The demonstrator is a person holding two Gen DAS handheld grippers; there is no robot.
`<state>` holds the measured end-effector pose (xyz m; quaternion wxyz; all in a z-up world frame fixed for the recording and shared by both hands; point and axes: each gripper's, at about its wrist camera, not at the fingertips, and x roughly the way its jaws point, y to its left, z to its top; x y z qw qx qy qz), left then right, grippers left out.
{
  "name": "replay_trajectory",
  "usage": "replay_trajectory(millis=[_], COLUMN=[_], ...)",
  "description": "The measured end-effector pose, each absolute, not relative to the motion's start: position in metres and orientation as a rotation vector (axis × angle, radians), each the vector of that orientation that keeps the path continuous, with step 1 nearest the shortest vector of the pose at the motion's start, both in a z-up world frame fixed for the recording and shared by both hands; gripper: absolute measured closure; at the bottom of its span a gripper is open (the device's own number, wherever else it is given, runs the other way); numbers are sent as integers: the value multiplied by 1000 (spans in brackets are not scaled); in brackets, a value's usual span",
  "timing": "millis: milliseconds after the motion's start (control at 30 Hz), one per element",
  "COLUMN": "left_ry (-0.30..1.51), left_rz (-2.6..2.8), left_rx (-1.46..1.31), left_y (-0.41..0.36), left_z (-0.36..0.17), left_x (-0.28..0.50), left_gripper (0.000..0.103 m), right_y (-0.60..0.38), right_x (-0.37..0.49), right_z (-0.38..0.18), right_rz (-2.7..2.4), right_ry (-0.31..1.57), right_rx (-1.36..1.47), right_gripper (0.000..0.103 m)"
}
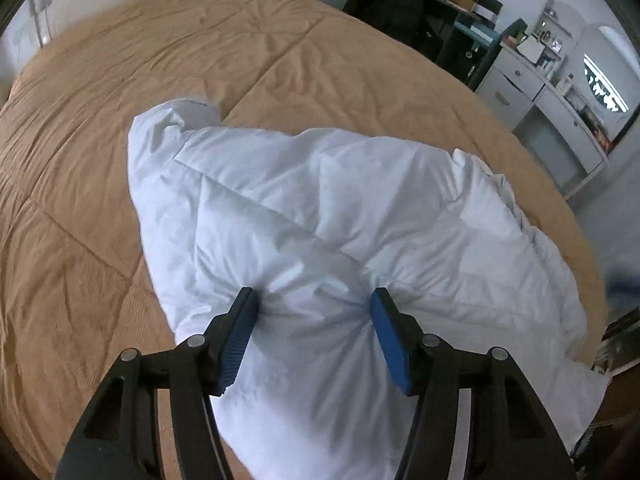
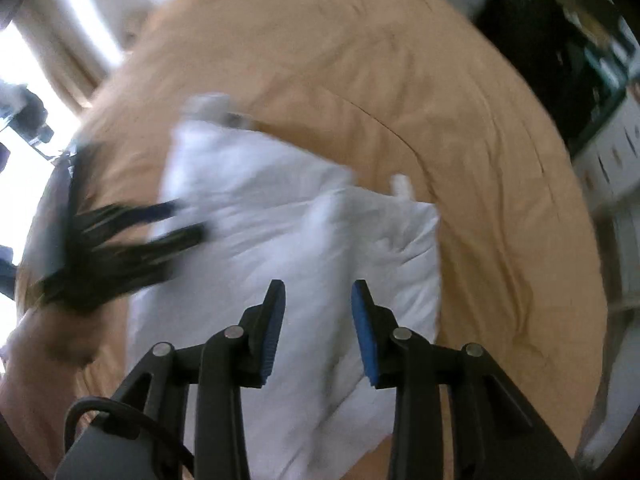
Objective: Fold large clothes
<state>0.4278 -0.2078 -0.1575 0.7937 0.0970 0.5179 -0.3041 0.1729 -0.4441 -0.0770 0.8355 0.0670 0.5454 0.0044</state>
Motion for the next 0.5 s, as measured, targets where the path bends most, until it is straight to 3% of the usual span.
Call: replay_trajectory(millis=[100, 233, 267, 367, 500], left_ry=[1105, 1116, 1108, 1096, 1103], left_rz=[-653, -677, -661, -685, -875], left_rx=[270, 245, 256, 201, 226], left_y=[-214, -211, -213, -222, -263], left_z=[-156, -153, -154, -135, -110], left_x=[421, 419, 421, 425, 405], left_gripper=[43, 36, 36, 51, 49], right_y=[-410, -414, -418, -435, -437], right_x=[124, 87, 85, 66, 58], right_z=[-89, -164, -173, -190, -196], right_rz=[44, -84, -90, -109, -121], right_ry=[1151, 1207, 1203, 1155, 1135], right_rx=[81, 129, 169, 330, 345], right_gripper=[68, 71, 71, 70, 69])
